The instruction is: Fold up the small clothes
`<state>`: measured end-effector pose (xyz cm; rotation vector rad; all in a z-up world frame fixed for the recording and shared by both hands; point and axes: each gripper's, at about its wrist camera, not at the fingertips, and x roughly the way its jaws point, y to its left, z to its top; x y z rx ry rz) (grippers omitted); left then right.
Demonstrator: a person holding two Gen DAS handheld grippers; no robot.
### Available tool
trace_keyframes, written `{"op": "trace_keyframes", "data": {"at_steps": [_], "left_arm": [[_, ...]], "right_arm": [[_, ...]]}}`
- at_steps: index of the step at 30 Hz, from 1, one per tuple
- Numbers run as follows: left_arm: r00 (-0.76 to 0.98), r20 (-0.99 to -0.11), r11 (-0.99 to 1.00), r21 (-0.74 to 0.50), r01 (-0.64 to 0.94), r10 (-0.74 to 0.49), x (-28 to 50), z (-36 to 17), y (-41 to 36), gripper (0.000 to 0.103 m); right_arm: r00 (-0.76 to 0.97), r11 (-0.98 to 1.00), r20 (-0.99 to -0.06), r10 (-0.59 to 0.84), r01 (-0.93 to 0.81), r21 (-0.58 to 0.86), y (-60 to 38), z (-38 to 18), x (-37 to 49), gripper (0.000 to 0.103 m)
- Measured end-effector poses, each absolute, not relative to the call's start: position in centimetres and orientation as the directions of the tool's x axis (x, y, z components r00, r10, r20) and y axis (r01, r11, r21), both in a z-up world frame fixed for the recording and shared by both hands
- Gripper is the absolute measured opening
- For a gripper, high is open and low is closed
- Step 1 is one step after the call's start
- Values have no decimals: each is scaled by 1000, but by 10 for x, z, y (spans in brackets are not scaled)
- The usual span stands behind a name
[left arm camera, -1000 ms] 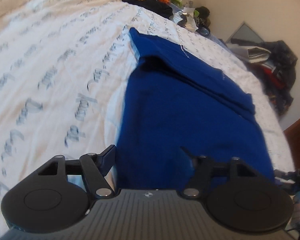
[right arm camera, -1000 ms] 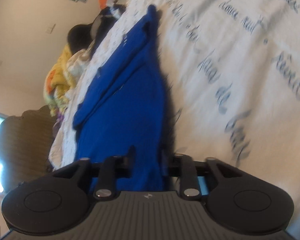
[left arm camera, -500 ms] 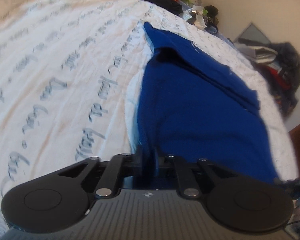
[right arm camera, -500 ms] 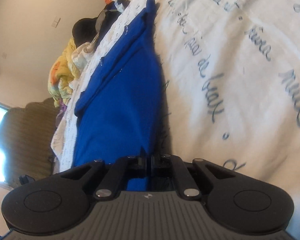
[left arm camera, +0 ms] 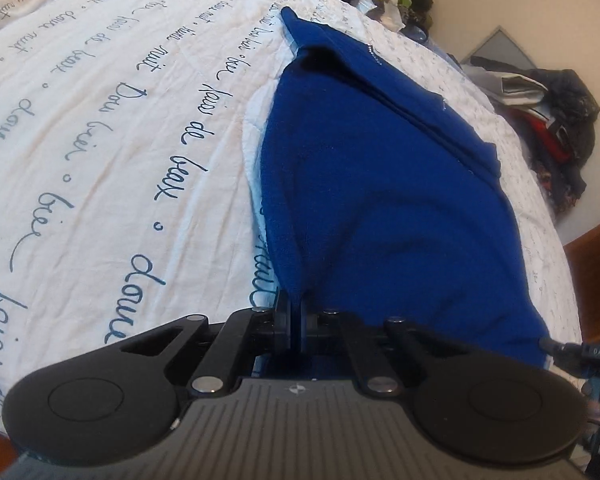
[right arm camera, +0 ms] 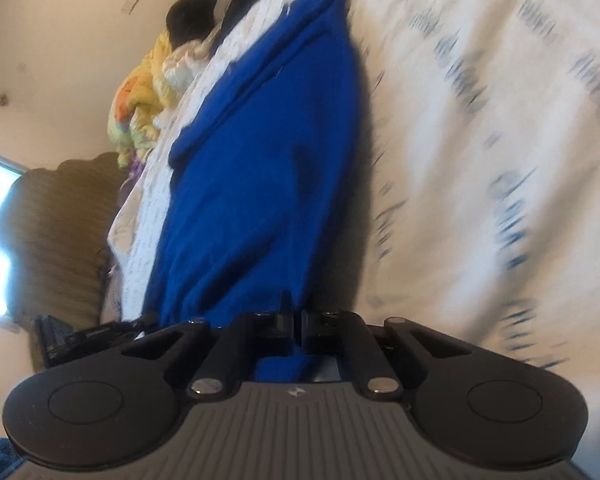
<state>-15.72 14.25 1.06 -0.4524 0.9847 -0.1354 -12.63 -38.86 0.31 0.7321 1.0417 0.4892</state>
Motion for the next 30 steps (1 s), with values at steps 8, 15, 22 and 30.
{"op": "trace_keyframes", "data": {"at_steps": [8, 15, 22, 30], "left_arm": [[562, -636, 733, -676, -77, -528, -186, 2, 156, 96], [534, -617, 705, -707, -53, -579, -192, -5, 136, 78], [501, -690, 749, -652, -116, -523, -184, -12, 133, 9], [504, -737, 851, -526, -8, -451, -194, 5, 126, 10]], "right_arm": [[417, 576, -528, 740, 12, 817, -388, -8, -148, 65], [336, 428, -405, 850, 8, 904, -353, -19, -143, 77], [274, 536, -514, 813, -5, 844, -334, -27, -138, 5], [325, 672, -609, 724, -131, 729, -371, 19, -156, 4]]}}
